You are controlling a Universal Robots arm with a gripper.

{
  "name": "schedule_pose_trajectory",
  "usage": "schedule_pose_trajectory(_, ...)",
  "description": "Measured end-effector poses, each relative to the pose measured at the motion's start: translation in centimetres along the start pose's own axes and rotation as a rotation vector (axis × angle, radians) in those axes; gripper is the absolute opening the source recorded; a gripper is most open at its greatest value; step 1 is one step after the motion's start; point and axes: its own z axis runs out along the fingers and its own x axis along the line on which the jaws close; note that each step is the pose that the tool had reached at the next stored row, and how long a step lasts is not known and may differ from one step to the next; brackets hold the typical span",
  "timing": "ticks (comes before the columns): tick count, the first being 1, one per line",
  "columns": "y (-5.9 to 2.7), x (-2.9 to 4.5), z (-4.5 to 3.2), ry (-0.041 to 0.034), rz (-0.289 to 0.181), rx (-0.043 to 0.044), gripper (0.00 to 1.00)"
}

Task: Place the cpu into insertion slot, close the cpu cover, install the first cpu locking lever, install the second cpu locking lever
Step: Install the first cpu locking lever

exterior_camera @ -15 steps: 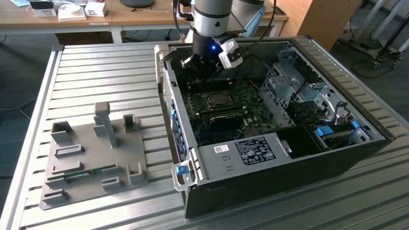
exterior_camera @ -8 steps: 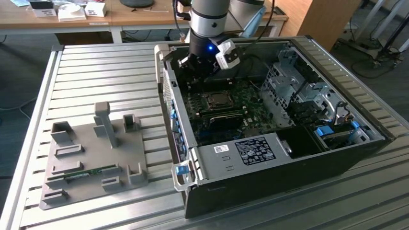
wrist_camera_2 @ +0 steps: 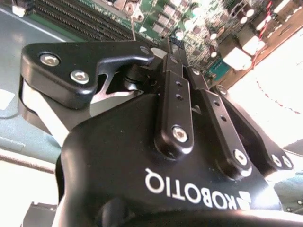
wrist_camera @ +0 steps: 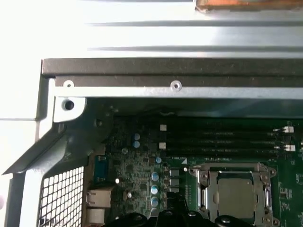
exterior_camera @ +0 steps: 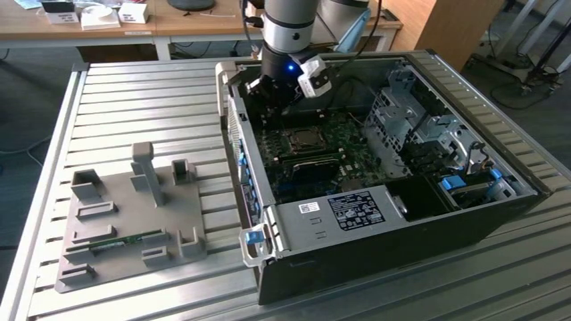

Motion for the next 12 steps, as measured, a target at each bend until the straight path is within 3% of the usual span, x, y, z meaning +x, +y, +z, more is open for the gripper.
schedule_pose_trajectory(4,0.00,0.08,0.00,-0.0002,0.001,-0.0361,0.11)
schedule_pose_trajectory(5,0.00,0.10,-0.01,0.0000,0.001,-0.0392,0.11)
schedule_pose_trajectory(12,0.18,0.46,0.07,-0.0001,0.001,-0.0400,0.11)
